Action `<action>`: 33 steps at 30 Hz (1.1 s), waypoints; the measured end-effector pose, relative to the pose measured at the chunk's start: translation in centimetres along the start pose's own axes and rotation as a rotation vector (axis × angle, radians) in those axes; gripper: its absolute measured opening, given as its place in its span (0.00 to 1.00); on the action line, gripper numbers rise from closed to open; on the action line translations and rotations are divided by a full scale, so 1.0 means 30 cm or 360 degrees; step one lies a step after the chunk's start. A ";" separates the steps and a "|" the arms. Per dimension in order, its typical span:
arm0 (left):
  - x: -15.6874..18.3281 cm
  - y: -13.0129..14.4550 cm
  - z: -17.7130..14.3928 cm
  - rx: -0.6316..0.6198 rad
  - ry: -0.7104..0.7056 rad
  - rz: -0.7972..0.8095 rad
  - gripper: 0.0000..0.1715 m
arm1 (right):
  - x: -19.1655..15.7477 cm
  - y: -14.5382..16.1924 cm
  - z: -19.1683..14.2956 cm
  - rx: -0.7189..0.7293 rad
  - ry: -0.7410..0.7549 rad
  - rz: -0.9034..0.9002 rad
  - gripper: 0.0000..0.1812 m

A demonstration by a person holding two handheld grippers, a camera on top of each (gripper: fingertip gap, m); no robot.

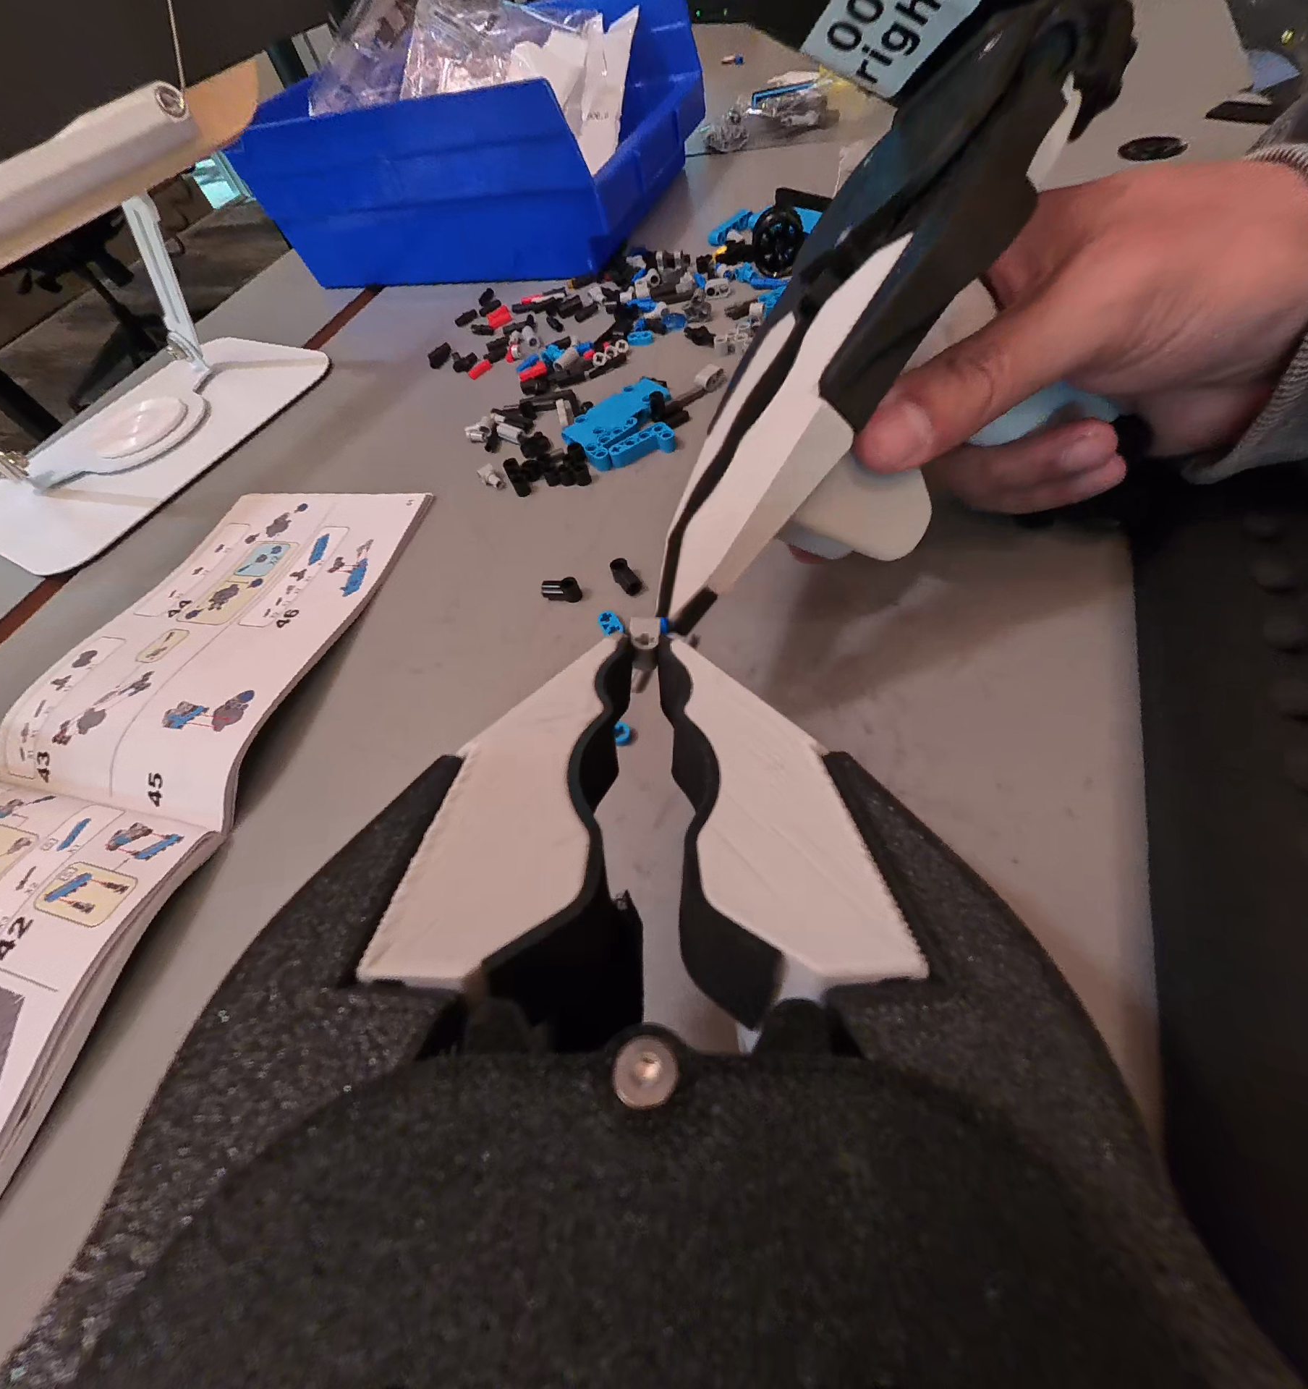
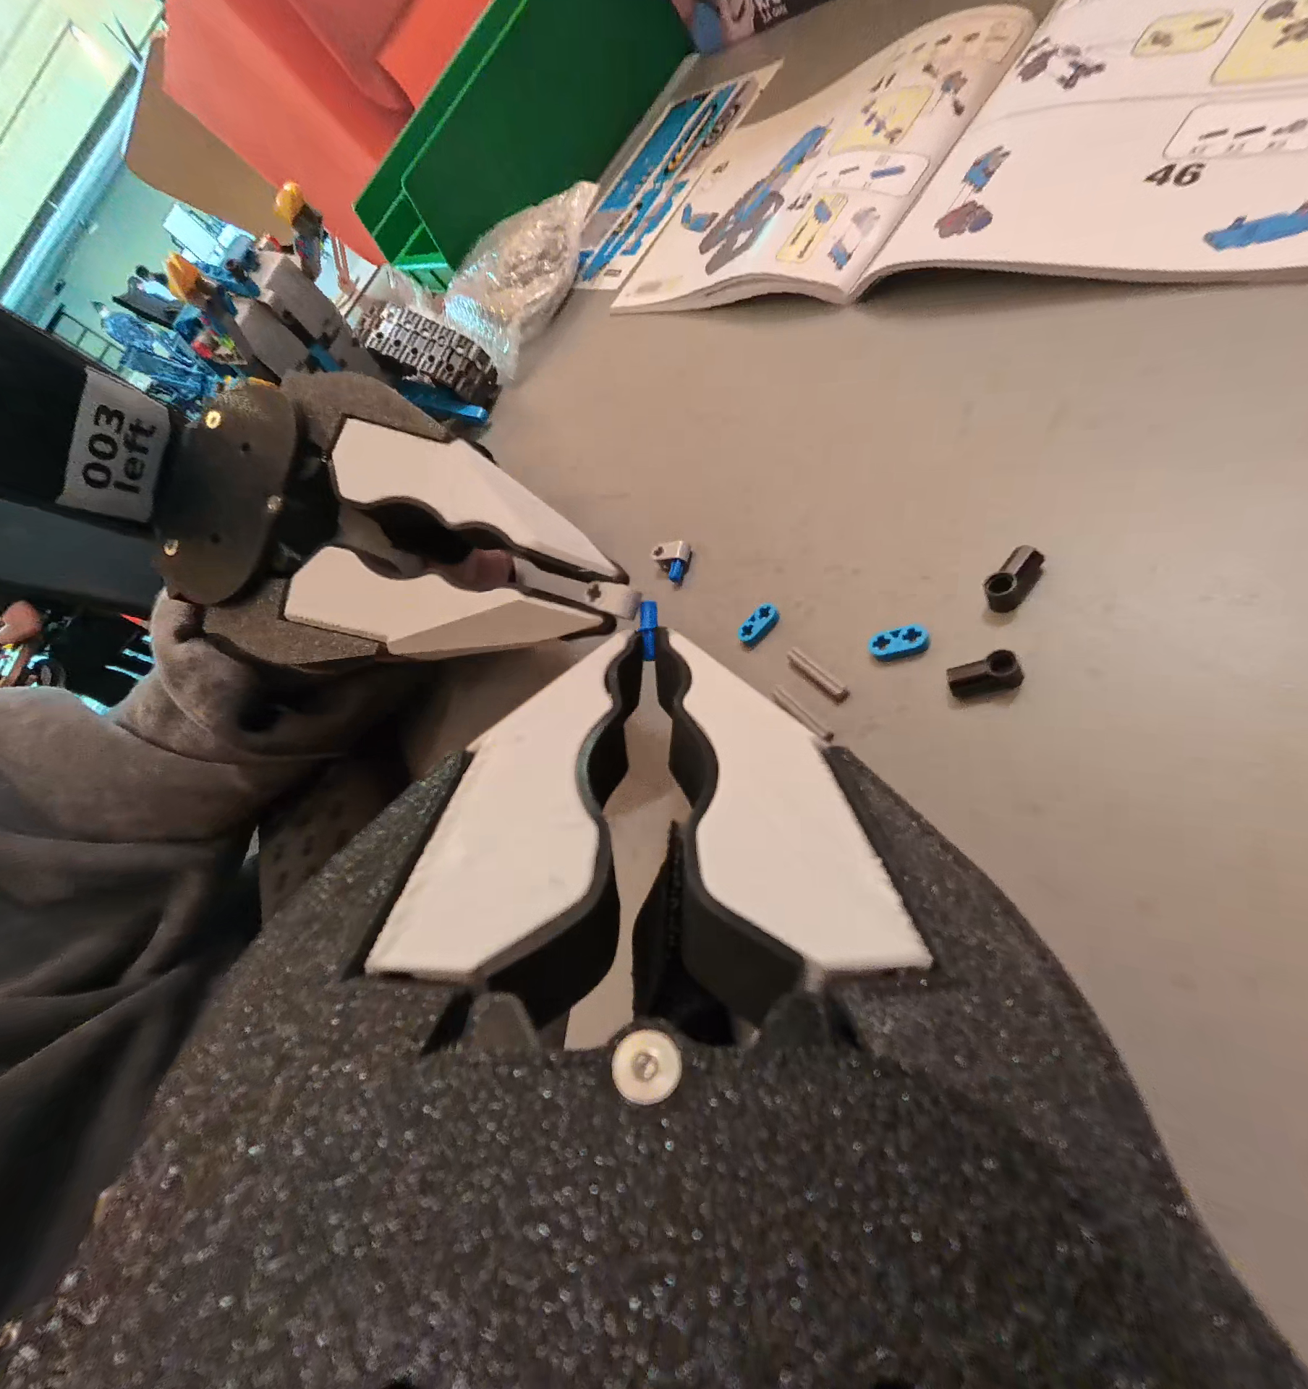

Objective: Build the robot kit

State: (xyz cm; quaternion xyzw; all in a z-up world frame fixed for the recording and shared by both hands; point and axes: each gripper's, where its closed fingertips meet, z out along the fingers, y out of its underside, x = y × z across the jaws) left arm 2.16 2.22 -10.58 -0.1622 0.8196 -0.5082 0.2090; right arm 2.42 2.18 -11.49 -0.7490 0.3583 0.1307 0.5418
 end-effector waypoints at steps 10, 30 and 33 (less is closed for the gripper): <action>-0.017 0.019 0.003 -0.0054 -0.0050 0.0011 0.03 | -0.008 0.002 0.011 -0.0007 0.0025 -0.0050 0.01; -0.050 0.036 0.027 -0.0104 -0.0155 -0.0087 0.03 | 0.023 -0.011 0.034 0.0070 0.0216 -0.0033 0.01; -0.047 0.043 0.030 -0.0131 -0.0164 -0.0048 0.03 | 0.028 -0.003 0.037 0.0042 0.0259 -0.0073 0.01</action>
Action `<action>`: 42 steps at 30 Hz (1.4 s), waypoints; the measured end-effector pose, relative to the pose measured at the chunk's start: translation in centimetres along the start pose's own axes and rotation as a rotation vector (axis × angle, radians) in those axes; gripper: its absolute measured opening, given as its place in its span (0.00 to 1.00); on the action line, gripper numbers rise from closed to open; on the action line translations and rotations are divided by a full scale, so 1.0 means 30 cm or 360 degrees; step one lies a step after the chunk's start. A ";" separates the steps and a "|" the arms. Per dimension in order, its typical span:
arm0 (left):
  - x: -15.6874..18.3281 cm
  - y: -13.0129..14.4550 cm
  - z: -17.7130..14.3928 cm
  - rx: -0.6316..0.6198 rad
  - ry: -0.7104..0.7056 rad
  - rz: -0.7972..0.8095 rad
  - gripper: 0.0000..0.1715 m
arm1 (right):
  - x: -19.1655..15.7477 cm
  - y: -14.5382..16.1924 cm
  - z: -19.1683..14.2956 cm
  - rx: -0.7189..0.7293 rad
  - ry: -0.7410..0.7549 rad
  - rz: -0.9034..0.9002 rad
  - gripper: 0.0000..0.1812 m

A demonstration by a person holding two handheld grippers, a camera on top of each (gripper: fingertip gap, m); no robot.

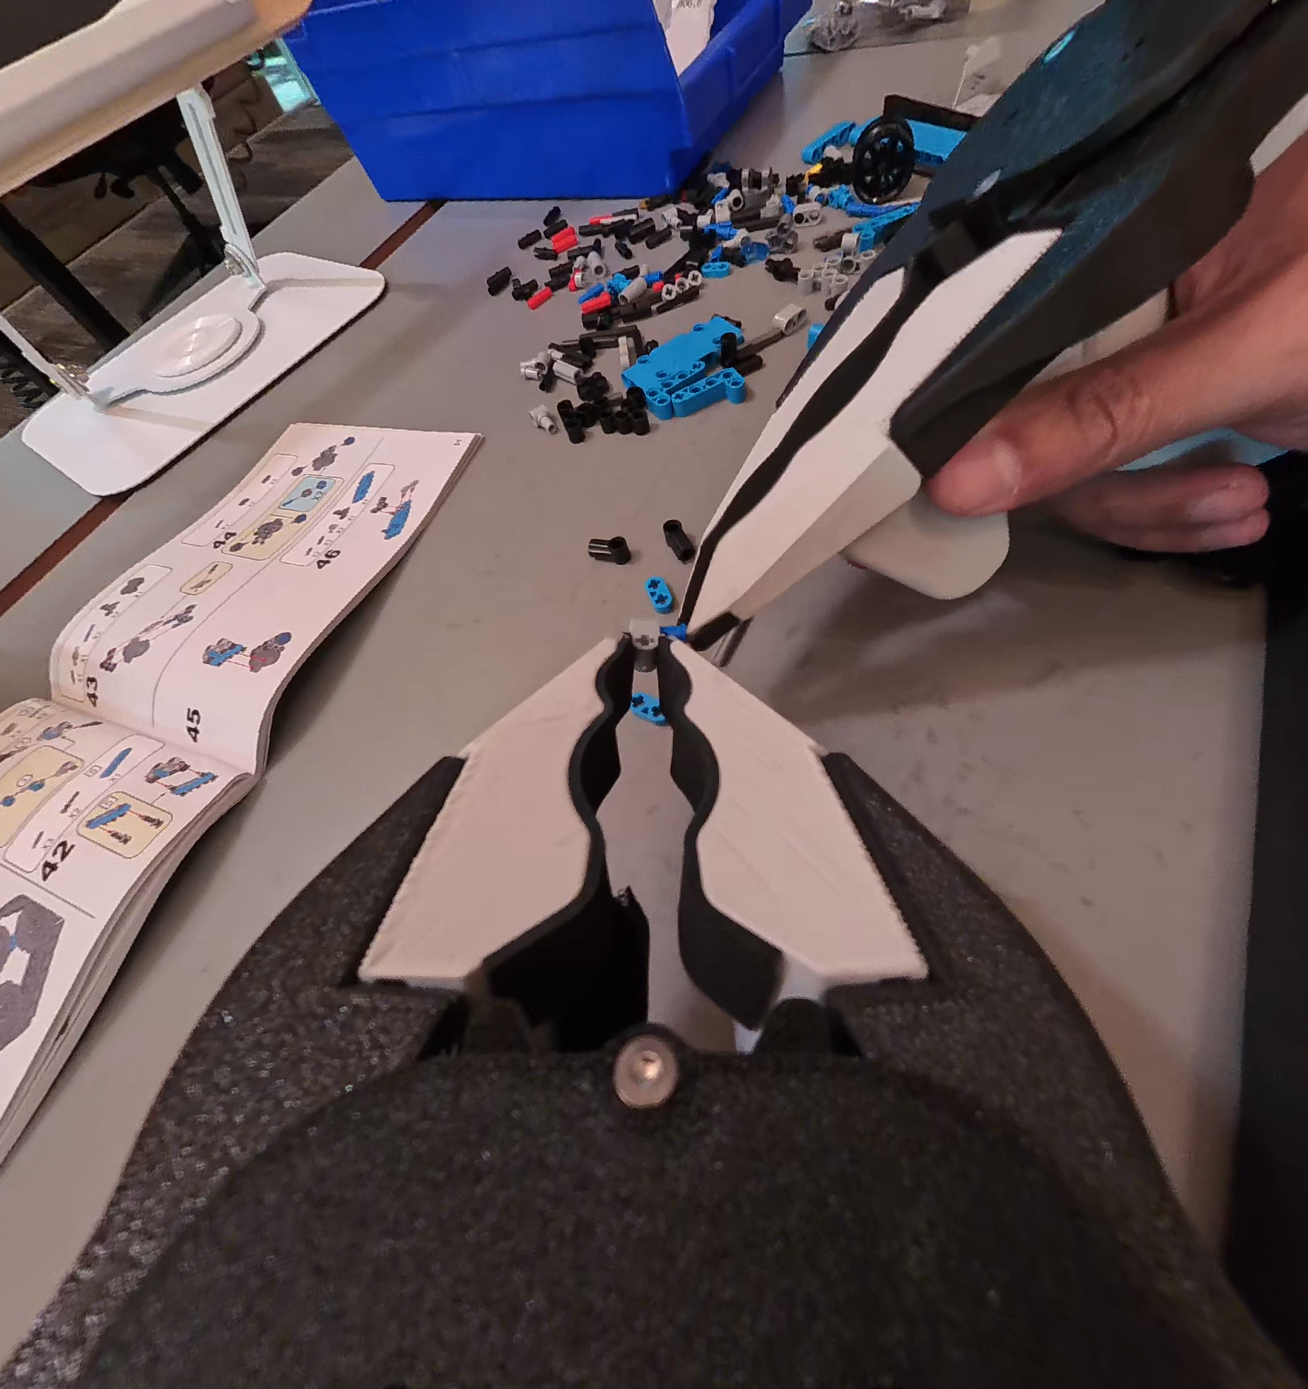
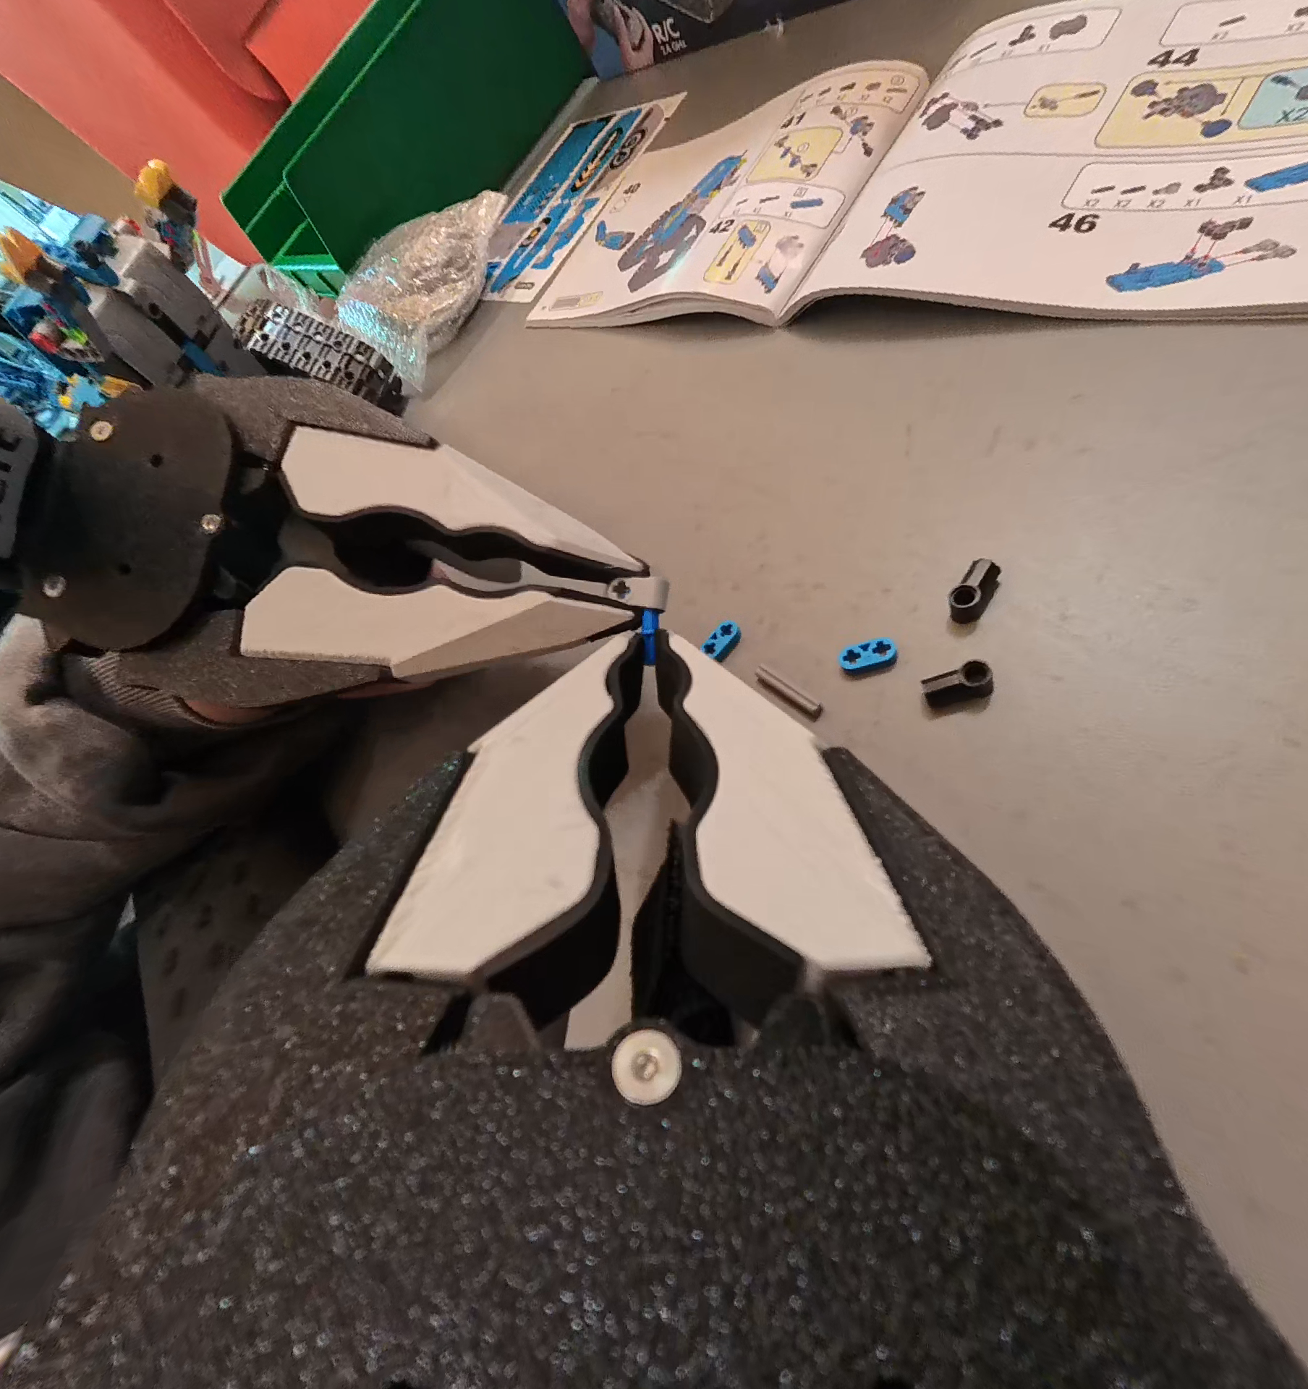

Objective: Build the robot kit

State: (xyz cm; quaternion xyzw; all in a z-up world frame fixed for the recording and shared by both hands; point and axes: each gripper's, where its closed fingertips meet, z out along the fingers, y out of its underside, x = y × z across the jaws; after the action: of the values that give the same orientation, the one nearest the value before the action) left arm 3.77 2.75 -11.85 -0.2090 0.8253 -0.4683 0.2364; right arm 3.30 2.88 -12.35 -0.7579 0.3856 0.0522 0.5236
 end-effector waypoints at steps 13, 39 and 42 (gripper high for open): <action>-0.010 0.001 0.010 -0.0009 0.0018 -0.0084 0.02 | 0.010 -0.006 0.006 0.0016 0.0055 -0.0045 0.01; -0.018 0.021 0.003 -0.0075 0.0009 -0.0046 0.03 | 0.034 0.008 0.012 -0.0096 0.0428 -0.0511 0.02; -0.020 0.051 0.003 -0.0155 -0.0026 0.0045 0.03 | 0.038 0.031 0.012 -0.0155 0.0403 -0.0482 0.02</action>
State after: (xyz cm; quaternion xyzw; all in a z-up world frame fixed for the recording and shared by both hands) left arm 4.11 3.76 -13.10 -0.2124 0.8479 -0.4226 0.2394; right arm 3.62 2.41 -13.77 -0.8321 0.3271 -0.1042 0.4356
